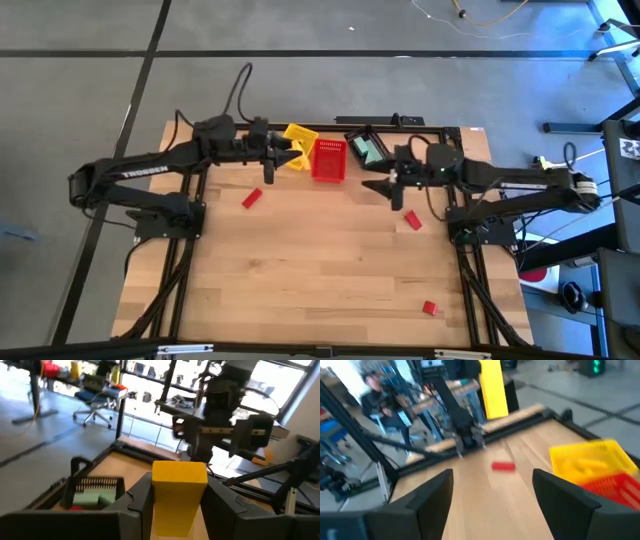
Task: Sort & place blocks by color
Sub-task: Put the yellow block into the yellow bin
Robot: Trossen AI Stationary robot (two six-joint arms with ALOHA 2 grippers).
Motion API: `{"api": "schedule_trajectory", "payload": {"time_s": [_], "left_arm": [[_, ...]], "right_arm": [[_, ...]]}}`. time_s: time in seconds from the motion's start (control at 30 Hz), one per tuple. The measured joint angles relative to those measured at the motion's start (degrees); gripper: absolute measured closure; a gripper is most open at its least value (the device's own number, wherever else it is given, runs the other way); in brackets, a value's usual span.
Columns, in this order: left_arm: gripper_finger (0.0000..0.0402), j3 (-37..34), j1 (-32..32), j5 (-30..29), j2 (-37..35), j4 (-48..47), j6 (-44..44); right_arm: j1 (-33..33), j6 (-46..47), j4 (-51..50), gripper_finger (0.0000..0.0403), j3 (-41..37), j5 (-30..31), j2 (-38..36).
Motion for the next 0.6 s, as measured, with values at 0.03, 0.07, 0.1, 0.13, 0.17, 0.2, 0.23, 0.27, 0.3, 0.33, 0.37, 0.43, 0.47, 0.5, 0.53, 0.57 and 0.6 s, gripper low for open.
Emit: {"api": "schedule_trajectory", "payload": {"time_s": [0.03,0.07,0.1,0.13,0.17,0.2,0.23,0.27,0.3,0.33,0.37,0.43,0.47,0.5,0.53,0.57,0.6], "left_arm": [[0.0285,-0.93,0.05,-0.24,-0.16,0.29,-0.70],[0.0285,-1.99,0.07,-0.42,-0.35,1.48,-1.89],[0.0285,-3.05,0.05,-0.58,-0.45,3.33,-3.43],[0.0285,-3.92,0.04,-0.52,-0.50,5.49,-5.08],[0.0285,-4.72,-0.01,-0.54,-0.58,6.72,-6.16],[0.0285,-5.47,0.07,-0.99,-0.63,6.82,-6.69],[0.0285,-6.09,0.25,-2.27,-0.58,6.37,-7.33],[0.0285,-6.59,0.59,-3.82,-0.51,5.86,-7.77],[0.0285,-6.73,1.07,-5.27,-0.43,5.32,-8.00],[0.0285,-6.70,1.78,-6.53,-0.31,5.52,-8.13],[0.0285,-6.30,2.69,-7.51,-0.22,5.57,-8.33],[0.0285,-4.90,5.00,-8.02,0.06,3.83,-9.27],[0.0285,-4.23,6.25,-7.83,0.12,1.88,-9.54],[0.0285,-3.50,7.45,-7.36,0.14,-0.55,-9.56],[0.0285,-2.80,8.82,-6.67,0.18,-2.84,-9.22],[0.0285,-2.09,10.13,-5.78,0.18,-5.12,-8.46],[0.0285,-1.43,11.59,-5.04,0.18,-7.22,-7.46]], "right_arm": [[-0.36,0.03,-2.68,0.0132,0.00,-0.02,-1.44],[-0.59,0.10,-5.27,0.0133,0.00,-0.05,-2.88],[-0.70,0.08,-8.06,0.0133,0.00,-0.06,-4.28],[-0.76,-0.04,-10.46,0.0133,0.00,-0.02,-5.54],[-0.83,-0.43,-13.28,0.0133,0.00,0.27,-6.81],[-0.83,-1.33,-15.88,0.0133,-0.12,1.03,-7.81],[-0.83,-1.80,-17.76,0.0133,-0.43,1.89,-8.73],[-0.82,-2.53,-19.08,0.0133,-0.92,3.08,-9.63],[-0.82,-2.75,-19.51,0.0133,-1.34,4.80,-10.29],[-0.83,-2.74,-19.20,0.0133,-1.59,6.85,-10.71],[-0.83,-2.80,-18.52,0.0133,-1.66,9.32,-10.87],[-0.83,-2.71,-15.72,0.0133,-1.66,14.66,-11.05],[-0.83,-2.30,-14.22,0.0133,-1.66,17.24,-11.10],[-0.83,-1.54,-13.07,0.0133,-1.66,20.03,-11.09],[-0.83,-1.13,-12.31,0.0133,-1.66,23.12,-11.03],[-0.83,-0.15,-11.86,0.0132,-1.66,26.21,-10.99],[-0.83,0.36,-11.71,0.0132,-1.66,29.28,-10.99]]}}
